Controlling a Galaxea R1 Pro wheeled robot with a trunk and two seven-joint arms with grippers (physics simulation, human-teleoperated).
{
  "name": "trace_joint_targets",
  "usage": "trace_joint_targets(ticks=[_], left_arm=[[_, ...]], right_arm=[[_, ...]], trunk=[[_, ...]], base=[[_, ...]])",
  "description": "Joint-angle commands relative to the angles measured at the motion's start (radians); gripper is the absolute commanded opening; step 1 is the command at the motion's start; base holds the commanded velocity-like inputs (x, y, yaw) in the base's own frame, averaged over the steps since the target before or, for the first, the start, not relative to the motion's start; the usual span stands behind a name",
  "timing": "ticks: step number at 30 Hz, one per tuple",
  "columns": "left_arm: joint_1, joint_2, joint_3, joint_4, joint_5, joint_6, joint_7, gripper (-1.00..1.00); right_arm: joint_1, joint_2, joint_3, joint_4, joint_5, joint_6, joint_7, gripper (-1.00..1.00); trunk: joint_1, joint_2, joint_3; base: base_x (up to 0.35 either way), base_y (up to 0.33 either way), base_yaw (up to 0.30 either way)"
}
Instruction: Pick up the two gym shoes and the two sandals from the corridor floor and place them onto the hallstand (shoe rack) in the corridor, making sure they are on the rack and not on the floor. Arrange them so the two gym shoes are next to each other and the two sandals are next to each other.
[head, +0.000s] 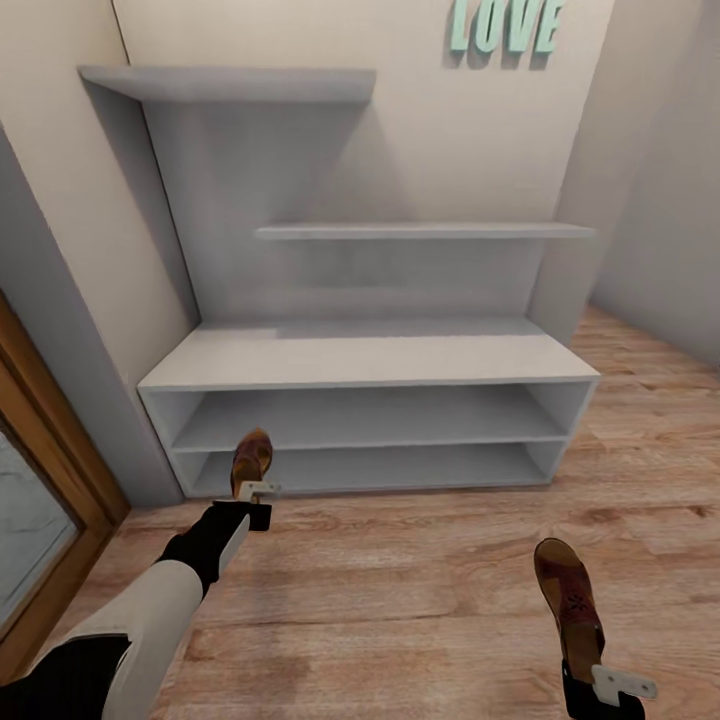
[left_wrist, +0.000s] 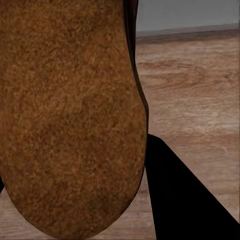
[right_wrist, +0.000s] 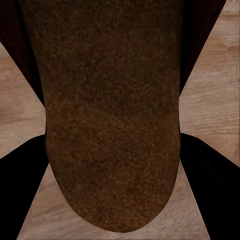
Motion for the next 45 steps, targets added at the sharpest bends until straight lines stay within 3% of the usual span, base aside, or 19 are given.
trace_joint_targets(ticks=[1,17,34,45], left_arm=[[0.0,-0.001,0.007,-0.002,-0.014,0.006,-0.003,-1.0],[-0.001,0.012,0.003,-0.017,-0.012,-0.005,-0.008,-1.0],[-0.004,0.014,0.002,-0.017,-0.012,-0.005,-0.008,-1.0],[0.0,0.012,0.001,-0.017,-0.012,-0.006,-0.007,-1.0]], right_arm=[[-0.001,0.0,0.0,0.001,-0.005,-0.004,0.003,-1.0],[0.001,0.003,-0.003,0.002,-0.004,-0.004,0.003,-1.0],[0.001,0.003,-0.004,0.002,-0.005,-0.004,0.003,-1.0],[0.001,0.003,-0.004,0.002,-0.005,-0.004,0.003,-1.0]], trunk=[[0.0,0.0,-0.001],[0.0,0.0,-0.001],[0.065,-0.119,-0.065],[0.065,-0.119,-0.073]], base=[[0.274,0.0,0.0],[0.019,0.0,0.0],[0.0,0.0,0.0],[0.008,0.0,0.0]])
